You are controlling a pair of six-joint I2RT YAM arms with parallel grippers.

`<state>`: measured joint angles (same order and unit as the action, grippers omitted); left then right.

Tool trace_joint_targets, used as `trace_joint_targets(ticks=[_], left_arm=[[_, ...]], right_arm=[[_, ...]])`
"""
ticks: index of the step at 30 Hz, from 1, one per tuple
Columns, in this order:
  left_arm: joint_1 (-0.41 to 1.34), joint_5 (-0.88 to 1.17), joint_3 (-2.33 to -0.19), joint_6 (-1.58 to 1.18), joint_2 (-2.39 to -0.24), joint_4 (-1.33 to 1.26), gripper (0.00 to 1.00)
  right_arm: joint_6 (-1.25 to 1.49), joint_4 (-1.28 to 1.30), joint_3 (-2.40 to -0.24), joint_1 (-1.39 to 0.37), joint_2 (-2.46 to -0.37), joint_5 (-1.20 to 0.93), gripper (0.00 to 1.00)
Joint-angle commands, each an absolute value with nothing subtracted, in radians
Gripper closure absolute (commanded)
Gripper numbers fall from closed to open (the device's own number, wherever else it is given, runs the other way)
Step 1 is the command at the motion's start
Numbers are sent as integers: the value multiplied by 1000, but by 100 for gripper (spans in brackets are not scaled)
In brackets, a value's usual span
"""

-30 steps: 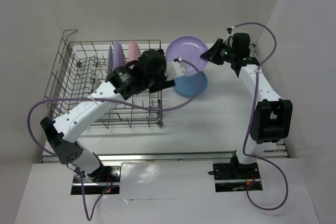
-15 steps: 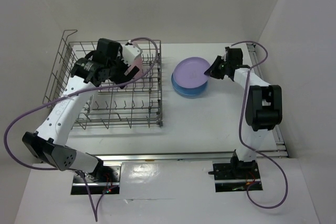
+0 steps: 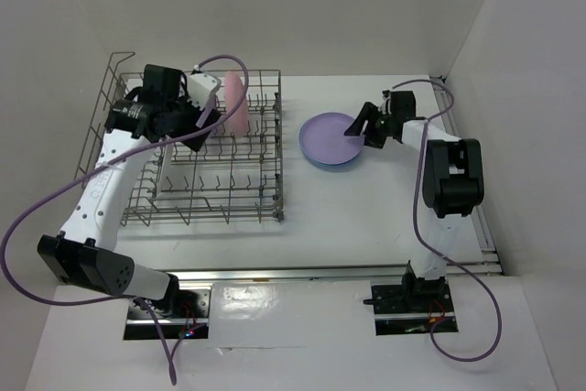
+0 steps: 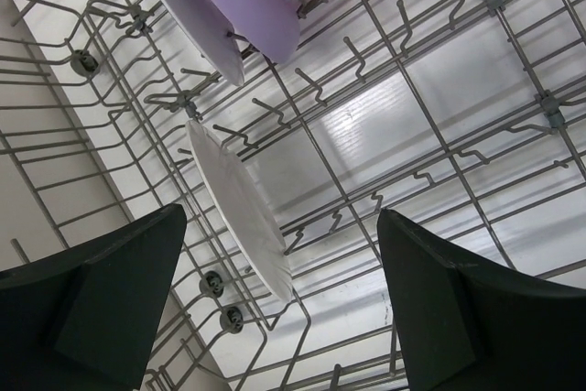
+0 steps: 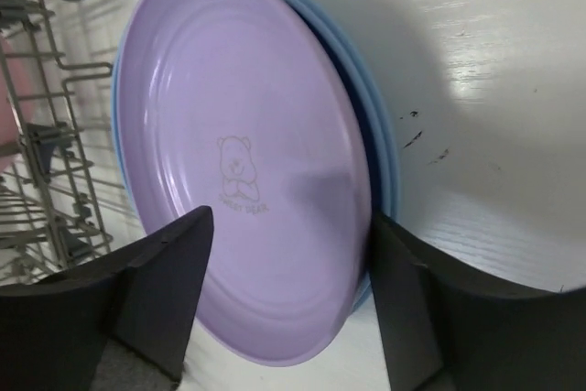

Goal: Unload the plates from the dish rack

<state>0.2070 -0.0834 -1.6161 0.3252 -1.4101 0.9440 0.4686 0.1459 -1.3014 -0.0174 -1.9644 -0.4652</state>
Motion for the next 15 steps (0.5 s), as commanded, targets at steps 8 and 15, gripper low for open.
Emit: trace_joint_targets(ticks=[8,15], left_arm=[[146,-61,-1693,307,-1434,957,0],[106,-150,-1683,264,-1489,985,0]], right_arm=[[288,561,-1514,-84,-1887,-66,18],[230,615,-1532,-149,-1836,165,19]])
